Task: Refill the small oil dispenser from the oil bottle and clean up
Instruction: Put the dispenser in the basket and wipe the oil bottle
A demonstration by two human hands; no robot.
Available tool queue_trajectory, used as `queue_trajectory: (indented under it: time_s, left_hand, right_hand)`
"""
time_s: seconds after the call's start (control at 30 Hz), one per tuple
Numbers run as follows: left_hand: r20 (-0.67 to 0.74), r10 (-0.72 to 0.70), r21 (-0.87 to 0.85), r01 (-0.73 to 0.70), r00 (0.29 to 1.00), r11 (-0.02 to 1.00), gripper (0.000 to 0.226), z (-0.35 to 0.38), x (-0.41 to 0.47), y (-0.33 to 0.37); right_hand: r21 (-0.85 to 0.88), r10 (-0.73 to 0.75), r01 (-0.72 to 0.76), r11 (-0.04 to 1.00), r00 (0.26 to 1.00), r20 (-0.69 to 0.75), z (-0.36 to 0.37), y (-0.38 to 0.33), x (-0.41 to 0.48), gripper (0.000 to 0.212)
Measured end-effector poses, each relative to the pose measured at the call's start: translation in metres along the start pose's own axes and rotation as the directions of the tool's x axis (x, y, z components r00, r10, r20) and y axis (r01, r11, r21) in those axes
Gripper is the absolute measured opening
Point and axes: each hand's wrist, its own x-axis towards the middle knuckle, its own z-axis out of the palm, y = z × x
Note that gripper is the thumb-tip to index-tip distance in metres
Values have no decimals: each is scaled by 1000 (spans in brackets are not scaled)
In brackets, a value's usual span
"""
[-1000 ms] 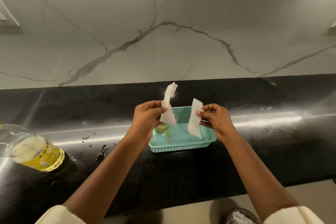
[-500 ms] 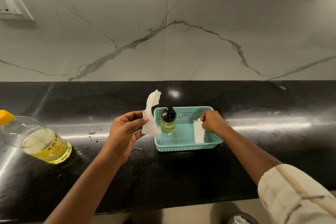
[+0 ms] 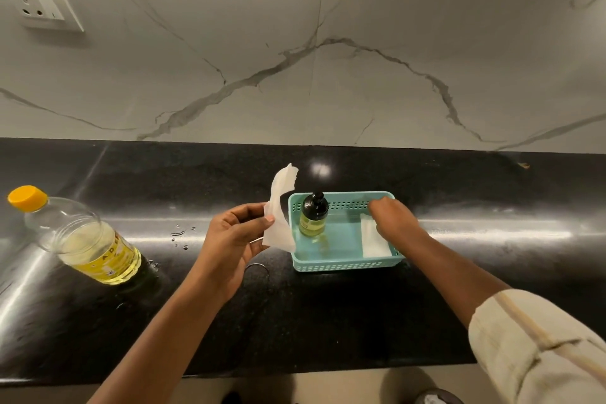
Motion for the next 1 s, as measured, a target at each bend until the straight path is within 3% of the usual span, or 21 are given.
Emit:
queue_trajectory:
  time_s: [0.07, 0.17, 0.23, 0.3, 0.37, 0.43, 0.53, 0.73, 0.83, 0.87, 0.93, 1.0]
  left_hand:
    - [-6, -10, -15, 10, 1000, 1000, 22, -3, -2, 0]
    - [-34, -13, -39, 11, 999, 999, 23, -13, -7, 3]
    - [-52, -23, -58, 20, 998, 998, 24, -18, -14, 7]
    - [-63, -33, -69, 29, 997, 997, 25, -23, -21, 11]
    - [-66, -40, -54, 36, 997, 998, 26, -27, -27, 14]
    - [-67, -25, -31, 23, 997, 999, 28, -35, -34, 17]
    - [-54, 10, -26, -12, 999, 1000, 30, -55, -43, 21]
    - [24, 32, 79, -34, 999, 996, 29, -98, -66, 31]
    - [-92, 159, 243, -133, 983, 961, 24, -129, -79, 48]
    - [-182, 263, 325, -195, 948, 926, 22, -145, -82, 55]
    - [-342, 522, 505, -316, 781, 803, 24, -177, -87, 73]
    - [-359, 698, 673, -346, 619, 653, 35, -209, -84, 97]
  right_hand:
    - [43, 37, -36, 998, 999, -24, -6, -1, -1, 20]
    - [299, 105, -34, 954, 969, -225, -28, -15, -10, 10]
    - [483, 81, 140, 864, 909, -409, -51, -39, -30, 5]
    - [626, 1, 345, 699, 875, -484, -71, -77, -57, 12]
    - [749, -184, 432, 502, 900, -395, -83, -116, -81, 35]
    - [857, -373, 403, 322, 886, -276, -84, -153, -95, 57]
    - [955, -490, 284, 87, 847, -207, -75, -199, -104, 62]
    - [975, -313, 147, -166, 930, -193, -64, -261, -109, 38]
    - [971, -229, 69, -229, 966, -123, -68, -291, -102, 29]
    - [969, -192, 58, -240, 976, -106, -71, -302, -99, 29]
    - [972, -148, 71, -222, 983, -106, -80, -321, -95, 30]
    - [978, -139, 112, -178, 981, -138, -89, -346, -90, 32]
